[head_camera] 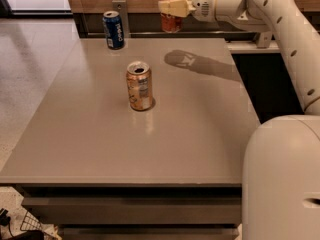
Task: Move coke can near pepsi can
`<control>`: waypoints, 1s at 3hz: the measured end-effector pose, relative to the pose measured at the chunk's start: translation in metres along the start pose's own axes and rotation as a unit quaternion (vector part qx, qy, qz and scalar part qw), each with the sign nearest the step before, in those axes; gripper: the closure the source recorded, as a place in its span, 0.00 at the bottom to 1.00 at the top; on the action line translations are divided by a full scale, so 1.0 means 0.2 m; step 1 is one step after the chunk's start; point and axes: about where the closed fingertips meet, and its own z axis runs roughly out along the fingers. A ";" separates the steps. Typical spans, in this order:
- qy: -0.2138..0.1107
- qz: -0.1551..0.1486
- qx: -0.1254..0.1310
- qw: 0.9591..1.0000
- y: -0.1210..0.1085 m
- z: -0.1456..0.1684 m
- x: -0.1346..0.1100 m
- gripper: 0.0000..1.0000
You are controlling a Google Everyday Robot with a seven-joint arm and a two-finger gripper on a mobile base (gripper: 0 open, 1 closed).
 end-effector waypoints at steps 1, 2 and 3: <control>-0.011 -0.003 0.004 1.000 -0.05 0.13 0.04 1.00; -0.038 -0.010 -0.006 0.999 0.03 0.39 0.14 1.00; -0.038 -0.010 -0.006 0.999 0.03 0.39 0.14 1.00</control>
Offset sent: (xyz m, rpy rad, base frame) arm 0.0409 0.0609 -0.0417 0.0683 -0.0654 0.0030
